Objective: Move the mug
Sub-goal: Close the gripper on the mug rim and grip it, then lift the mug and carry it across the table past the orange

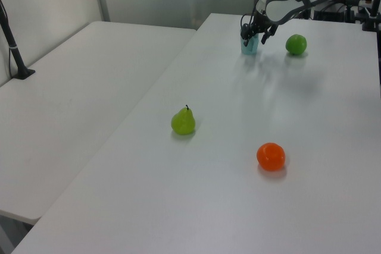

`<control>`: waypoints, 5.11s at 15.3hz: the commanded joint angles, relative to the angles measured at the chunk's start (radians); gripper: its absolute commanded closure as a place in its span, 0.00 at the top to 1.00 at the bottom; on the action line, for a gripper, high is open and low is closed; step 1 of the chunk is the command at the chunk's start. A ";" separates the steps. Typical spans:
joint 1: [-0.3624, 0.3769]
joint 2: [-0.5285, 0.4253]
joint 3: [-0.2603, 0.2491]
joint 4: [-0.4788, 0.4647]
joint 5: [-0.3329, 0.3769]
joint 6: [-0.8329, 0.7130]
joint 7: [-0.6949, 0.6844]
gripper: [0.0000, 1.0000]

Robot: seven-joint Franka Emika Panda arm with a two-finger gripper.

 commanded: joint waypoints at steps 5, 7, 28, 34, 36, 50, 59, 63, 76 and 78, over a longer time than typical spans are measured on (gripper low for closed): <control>0.020 0.028 -0.004 0.018 0.005 0.042 0.008 0.50; 0.020 0.028 -0.004 0.018 0.001 0.042 0.006 0.45; 0.034 0.009 -0.004 0.015 -0.048 0.040 -0.055 0.00; 0.060 -0.026 -0.004 0.013 -0.051 0.037 -0.057 0.00; 0.078 -0.075 -0.002 0.005 -0.048 0.025 -0.058 0.00; 0.313 -0.691 0.033 -0.404 -0.032 -0.387 -0.297 0.00; 0.322 -0.951 0.090 -0.792 -0.029 -0.504 -0.582 0.00; 0.284 -0.931 0.089 -0.880 -0.031 -0.481 -0.731 0.00; 0.202 -0.761 0.052 -0.976 -0.031 -0.041 -0.785 0.00; 0.202 -0.752 0.052 -0.976 -0.031 -0.039 -0.785 0.00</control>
